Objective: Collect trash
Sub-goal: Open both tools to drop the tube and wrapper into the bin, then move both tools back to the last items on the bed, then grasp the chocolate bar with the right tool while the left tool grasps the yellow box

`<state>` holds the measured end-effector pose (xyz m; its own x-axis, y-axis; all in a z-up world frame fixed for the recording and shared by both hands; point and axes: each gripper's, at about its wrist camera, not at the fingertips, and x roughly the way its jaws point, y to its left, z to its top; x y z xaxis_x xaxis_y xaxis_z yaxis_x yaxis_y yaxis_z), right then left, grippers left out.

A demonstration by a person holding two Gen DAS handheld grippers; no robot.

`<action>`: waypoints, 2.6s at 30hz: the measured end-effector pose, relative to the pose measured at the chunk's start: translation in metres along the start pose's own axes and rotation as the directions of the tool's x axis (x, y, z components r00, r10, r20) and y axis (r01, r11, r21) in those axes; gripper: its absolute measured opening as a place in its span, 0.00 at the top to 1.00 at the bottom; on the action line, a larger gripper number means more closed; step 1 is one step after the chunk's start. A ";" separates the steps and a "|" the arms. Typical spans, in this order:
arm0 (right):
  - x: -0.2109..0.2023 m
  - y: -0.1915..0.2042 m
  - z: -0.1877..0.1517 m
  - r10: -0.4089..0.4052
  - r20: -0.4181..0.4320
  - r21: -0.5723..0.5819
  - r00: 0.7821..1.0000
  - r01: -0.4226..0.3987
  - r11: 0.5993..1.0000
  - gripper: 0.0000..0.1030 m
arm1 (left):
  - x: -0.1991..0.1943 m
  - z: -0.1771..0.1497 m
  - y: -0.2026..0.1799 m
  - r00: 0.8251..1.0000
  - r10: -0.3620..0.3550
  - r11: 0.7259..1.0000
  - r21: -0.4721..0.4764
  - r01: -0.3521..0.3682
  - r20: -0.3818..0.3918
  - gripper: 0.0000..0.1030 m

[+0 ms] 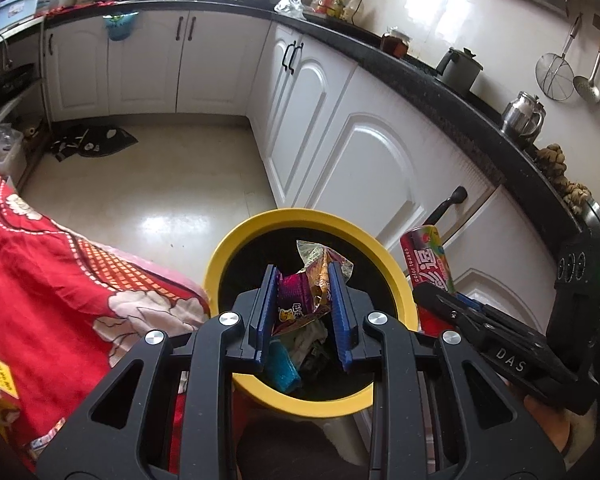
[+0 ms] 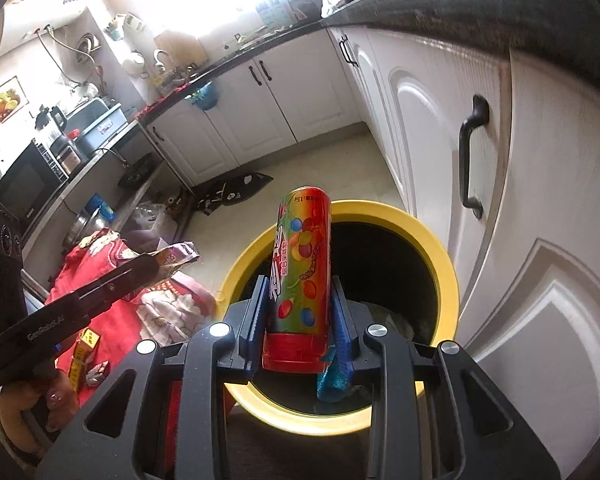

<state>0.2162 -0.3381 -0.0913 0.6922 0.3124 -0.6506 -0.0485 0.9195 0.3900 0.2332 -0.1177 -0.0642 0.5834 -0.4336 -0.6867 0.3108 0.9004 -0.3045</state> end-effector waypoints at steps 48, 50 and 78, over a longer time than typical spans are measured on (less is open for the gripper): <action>-0.020 0.152 -0.030 0.190 -0.023 -0.238 0.982 -0.190 0.952 0.23 | -0.163 -0.036 0.112 0.880 0.391 0.918 -0.182 -0.352 0.270 0.10; -0.017 0.163 -0.035 0.201 -0.042 -0.254 0.979 -0.205 0.945 0.23 | -0.168 -0.041 0.119 0.875 0.404 0.912 -0.194 -0.362 0.267 0.10; 0.052 0.234 -0.089 0.234 -0.325 -0.319 0.916 -0.339 0.885 0.39 | -0.174 -0.096 0.190 0.896 0.425 0.899 -0.175 -0.402 0.126 0.10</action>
<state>0.1772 -0.0851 -0.0918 0.3887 0.5792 -0.7166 -0.5078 0.7836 0.3579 0.1182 0.1329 -0.0660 0.7493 -0.0104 -0.6621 -0.0866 0.9897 -0.1136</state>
